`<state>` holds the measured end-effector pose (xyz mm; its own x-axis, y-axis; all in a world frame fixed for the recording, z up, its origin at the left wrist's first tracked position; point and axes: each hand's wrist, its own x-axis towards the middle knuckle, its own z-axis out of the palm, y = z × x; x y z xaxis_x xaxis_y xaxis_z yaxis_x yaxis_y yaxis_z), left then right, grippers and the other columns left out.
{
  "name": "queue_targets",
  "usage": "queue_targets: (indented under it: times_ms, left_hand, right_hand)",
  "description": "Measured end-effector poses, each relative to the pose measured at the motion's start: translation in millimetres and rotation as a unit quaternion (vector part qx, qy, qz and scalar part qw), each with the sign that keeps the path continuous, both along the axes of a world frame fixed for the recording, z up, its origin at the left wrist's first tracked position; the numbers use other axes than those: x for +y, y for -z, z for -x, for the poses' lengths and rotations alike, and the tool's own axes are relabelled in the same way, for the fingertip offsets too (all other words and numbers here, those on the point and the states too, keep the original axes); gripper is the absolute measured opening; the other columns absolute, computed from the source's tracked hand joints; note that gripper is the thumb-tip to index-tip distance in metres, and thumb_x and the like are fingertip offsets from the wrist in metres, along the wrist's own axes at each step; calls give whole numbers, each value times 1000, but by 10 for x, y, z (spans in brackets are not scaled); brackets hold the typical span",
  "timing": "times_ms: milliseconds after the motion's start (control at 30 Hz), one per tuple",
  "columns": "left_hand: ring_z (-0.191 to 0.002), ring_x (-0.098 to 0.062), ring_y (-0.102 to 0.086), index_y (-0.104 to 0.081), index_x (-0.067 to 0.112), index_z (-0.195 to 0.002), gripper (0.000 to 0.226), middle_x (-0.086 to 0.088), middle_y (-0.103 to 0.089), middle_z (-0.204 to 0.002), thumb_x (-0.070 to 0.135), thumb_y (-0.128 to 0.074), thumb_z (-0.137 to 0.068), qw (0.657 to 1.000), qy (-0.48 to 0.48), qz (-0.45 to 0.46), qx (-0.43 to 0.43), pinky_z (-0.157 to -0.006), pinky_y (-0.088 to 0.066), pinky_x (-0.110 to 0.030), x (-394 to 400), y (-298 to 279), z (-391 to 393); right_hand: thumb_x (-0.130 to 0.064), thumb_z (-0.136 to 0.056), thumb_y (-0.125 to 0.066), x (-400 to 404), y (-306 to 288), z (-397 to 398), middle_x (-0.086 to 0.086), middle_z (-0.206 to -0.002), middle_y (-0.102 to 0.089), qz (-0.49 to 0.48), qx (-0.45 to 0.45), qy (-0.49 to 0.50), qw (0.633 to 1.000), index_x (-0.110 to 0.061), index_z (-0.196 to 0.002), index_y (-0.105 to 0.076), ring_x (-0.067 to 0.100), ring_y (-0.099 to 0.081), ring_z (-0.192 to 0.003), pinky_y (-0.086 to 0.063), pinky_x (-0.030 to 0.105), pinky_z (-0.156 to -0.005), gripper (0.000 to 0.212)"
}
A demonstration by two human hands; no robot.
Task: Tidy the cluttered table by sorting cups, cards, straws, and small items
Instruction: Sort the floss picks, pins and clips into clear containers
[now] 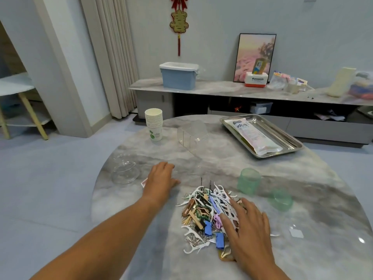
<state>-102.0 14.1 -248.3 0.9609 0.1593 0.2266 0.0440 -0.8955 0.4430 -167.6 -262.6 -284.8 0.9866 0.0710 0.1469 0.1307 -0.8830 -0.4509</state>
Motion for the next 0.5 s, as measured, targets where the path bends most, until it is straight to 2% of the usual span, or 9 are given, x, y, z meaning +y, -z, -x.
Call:
queue_targets:
  times_ms: [100, 233, 333, 433, 500]
  left_hand:
    - [-136, -24, -38, -55, 16, -137, 48, -4, -47, -146, 28, -70, -92, 1000, 11, -6, 3, -118, -31, -39, 76, -4, -391]
    - [-128, -28, -43, -60, 13, -130, 48, -7, -50, -138, 32, -75, -89, 999, 13, 20, 30, -110, -36, -36, 110, 114, -778]
    - [-132, -28, -41, -56, 14, -137, 49, -7, -48, -143, 43, -61, -97, 998, 16, 15, 54, -111, -33, -37, 111, 189, -795]
    - [-144, -26, -30, -43, 18, -147, 54, -7, -38, -155, 50, -39, -104, 998, 5, -56, 5, -121, -21, -42, 144, 220, -644]
    - [-149, -25, -23, -40, 21, -148, 52, -7, -34, -158, 47, -39, -104, 988, -23, -138, -58, -125, -10, -45, 236, 169, -507]
  right_hand:
    - [-93, -71, 13, 32, -31, -12, -13, -164, -19, 7, 16, 11, 1000, -48, -152, -29, 8, -6, -153, 2, 40, -126, 102]
    - [-93, -71, 13, 39, -6, -104, -16, -165, -14, 16, 32, -8, 999, -48, -154, -23, 5, 0, -153, 4, 36, -126, 100]
    - [-92, -76, 4, 56, 3, -151, -22, -163, -11, 9, 43, -51, 998, -49, -153, -24, 0, 2, -151, 3, 32, -126, 93]
    - [-92, -78, -4, 61, 1, -201, -30, -160, -10, -3, 55, -87, 995, -49, -152, -26, -1, 0, -151, -1, 29, -126, 88]
    - [-94, -76, -3, 73, -12, -218, -29, -160, -12, -3, 59, -105, 993, -49, -152, -27, 1, -2, -152, -2, 26, -125, 92]
